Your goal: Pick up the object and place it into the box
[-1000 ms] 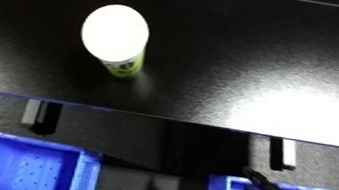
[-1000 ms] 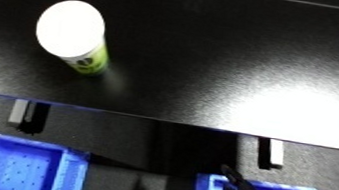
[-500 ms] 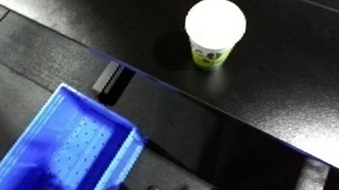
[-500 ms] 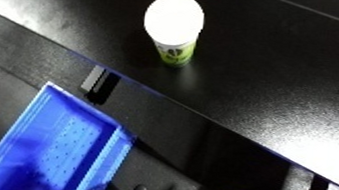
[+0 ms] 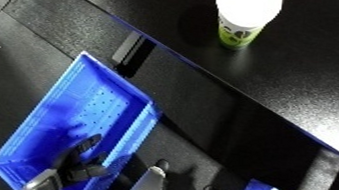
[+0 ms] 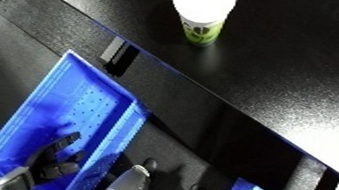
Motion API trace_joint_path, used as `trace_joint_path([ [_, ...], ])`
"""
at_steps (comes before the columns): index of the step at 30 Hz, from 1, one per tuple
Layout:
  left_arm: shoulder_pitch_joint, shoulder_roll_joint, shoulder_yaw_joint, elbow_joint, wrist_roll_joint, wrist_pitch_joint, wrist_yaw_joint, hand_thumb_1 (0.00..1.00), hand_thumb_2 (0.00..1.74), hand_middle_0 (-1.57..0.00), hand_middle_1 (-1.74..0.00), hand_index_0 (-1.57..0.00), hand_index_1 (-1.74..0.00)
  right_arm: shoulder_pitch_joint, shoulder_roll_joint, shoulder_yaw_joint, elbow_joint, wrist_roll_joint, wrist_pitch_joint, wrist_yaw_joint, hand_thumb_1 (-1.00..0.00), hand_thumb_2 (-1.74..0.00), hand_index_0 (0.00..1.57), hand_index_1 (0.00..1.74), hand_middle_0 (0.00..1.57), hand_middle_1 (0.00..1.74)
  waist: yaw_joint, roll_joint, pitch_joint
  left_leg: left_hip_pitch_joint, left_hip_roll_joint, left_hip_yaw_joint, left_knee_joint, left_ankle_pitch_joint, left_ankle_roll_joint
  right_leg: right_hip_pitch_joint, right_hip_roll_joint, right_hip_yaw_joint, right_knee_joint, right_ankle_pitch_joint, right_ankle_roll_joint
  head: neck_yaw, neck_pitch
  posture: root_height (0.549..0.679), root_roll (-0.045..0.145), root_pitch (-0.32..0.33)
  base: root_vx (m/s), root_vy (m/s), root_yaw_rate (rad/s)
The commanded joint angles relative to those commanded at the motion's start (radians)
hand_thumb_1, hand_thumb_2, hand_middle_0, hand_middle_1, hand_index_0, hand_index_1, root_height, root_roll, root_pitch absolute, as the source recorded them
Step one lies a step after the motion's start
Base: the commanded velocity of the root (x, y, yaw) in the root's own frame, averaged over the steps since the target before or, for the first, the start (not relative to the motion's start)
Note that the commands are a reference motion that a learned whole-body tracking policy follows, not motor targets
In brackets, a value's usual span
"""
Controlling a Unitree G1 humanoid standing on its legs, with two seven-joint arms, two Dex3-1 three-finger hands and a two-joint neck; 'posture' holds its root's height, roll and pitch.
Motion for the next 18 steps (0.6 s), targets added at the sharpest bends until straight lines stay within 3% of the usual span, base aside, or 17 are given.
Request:
trace_joint_path([
  [6, 0.002, 0.043, -0.029, -0.209, 0.002, -0.012, -0.113, 0.0, 0.0, 0.0, 0.0, 0.0, 0.0, 0.022, -0.008, -0.01, -0.022, 0.021, -0.002, -0.006, 0.0, 0.0, 0.0, 0.0, 0.0, 0.0, 0.015, 0.006, 0.006, 0.002, -0.003, -0.005, -0.004, -0.005, -0.0006, 0.0, -0.0047, -0.004, -0.002, 0.005, 0.0081, 0.042, 0.059, 0.619, 0.032, -0.081, 0.004, 0.001, 0.031],
  [11, -0.001, 0.139, -0.102, -0.487, 0.005, 0.122, -0.223, 0.0, 0.0, 0.0, 0.0, 0.0, 0.0, 0.041, -0.023, -0.008, -0.06, 0.046, 0.009, -0.017, 0.0, 0.0, 0.0, 0.0, 0.0, 0.0, 0.023, 0.016, 0.014, 0.003, -0.01, -0.009, -0.001, -0.013, 0.0026, 0.0, -0.0095, -0.006, 0.0, 0.009, 0.0145, 0.085, 0.099, 0.619, 0.028, -0.079, 0.0, 0.005, 0.036],
  [18, -0.062, 0.285, -0.165, -0.854, -0.074, 0.333, -0.248, 0.0, 0.0, 0.0, 0.0, 0.0, 0.0, 0.056, -0.037, 0.002, -0.061, 0.088, -0.005, -0.013, 0.0, 0.0, 0.0, 0.0, 0.0, 0.0, 0.033, 0.029, 0.021, 0.003, -0.025, -0.016, 0.003, -0.022, 0.0065, 0.007, -0.023, -0.015, -0.002, 0.017, 0.0246, 0.161, 0.149, 0.62, 0.028, -0.081, 0.017, -0.004, 0.077],
])
